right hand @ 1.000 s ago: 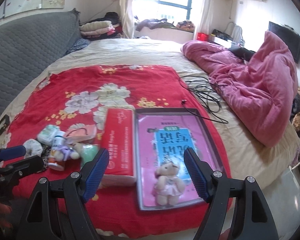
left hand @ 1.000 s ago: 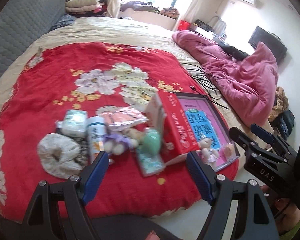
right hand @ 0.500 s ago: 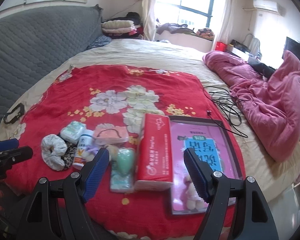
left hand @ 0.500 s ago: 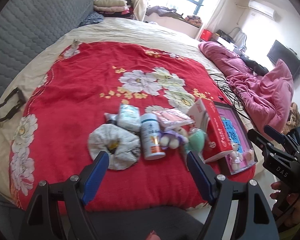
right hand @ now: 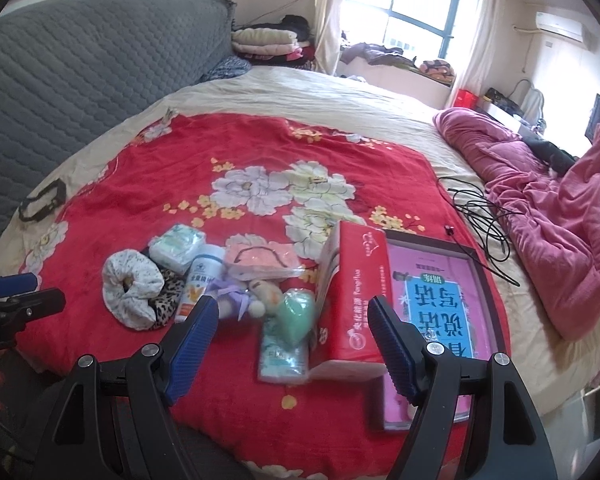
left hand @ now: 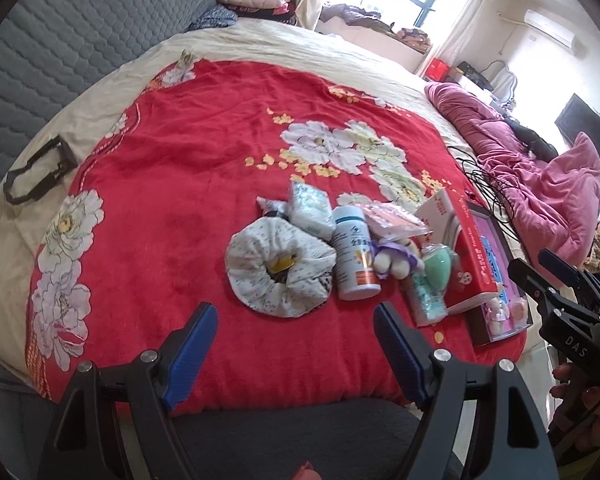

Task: Organize soft objects
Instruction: 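Move the left gripper back toward the white floral scrunchie, then grasp the scrunchie with the left gripper while the right gripper grasps the green sponge bag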

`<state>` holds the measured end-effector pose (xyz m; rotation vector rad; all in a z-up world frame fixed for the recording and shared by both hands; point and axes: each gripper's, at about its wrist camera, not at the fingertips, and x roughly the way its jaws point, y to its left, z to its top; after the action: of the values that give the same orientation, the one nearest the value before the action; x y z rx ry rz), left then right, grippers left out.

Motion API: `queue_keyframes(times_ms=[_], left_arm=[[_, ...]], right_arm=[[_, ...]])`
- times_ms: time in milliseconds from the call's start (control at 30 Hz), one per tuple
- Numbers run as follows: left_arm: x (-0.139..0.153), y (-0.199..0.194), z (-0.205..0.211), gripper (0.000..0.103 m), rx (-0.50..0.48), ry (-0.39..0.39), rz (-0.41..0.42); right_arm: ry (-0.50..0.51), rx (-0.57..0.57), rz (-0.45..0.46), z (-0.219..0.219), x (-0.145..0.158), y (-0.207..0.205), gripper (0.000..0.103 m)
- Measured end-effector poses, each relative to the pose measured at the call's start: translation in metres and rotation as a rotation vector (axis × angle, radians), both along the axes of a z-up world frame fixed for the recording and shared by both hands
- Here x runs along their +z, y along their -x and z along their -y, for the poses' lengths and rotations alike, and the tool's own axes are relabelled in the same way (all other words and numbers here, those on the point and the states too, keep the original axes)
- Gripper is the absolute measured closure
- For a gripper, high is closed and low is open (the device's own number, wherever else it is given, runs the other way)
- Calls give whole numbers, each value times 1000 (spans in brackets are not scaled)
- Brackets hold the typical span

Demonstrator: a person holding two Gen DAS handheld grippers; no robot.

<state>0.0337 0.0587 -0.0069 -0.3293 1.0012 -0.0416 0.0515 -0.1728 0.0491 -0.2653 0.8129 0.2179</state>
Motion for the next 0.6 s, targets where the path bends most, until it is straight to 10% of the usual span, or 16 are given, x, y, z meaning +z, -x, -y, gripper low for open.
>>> queue_keyframes(times_ms=[600], left_arm=[[-80,-55,-43,24,61,36,-125]], right_arm=[[50,22,-91,-8,-42,-28,25]])
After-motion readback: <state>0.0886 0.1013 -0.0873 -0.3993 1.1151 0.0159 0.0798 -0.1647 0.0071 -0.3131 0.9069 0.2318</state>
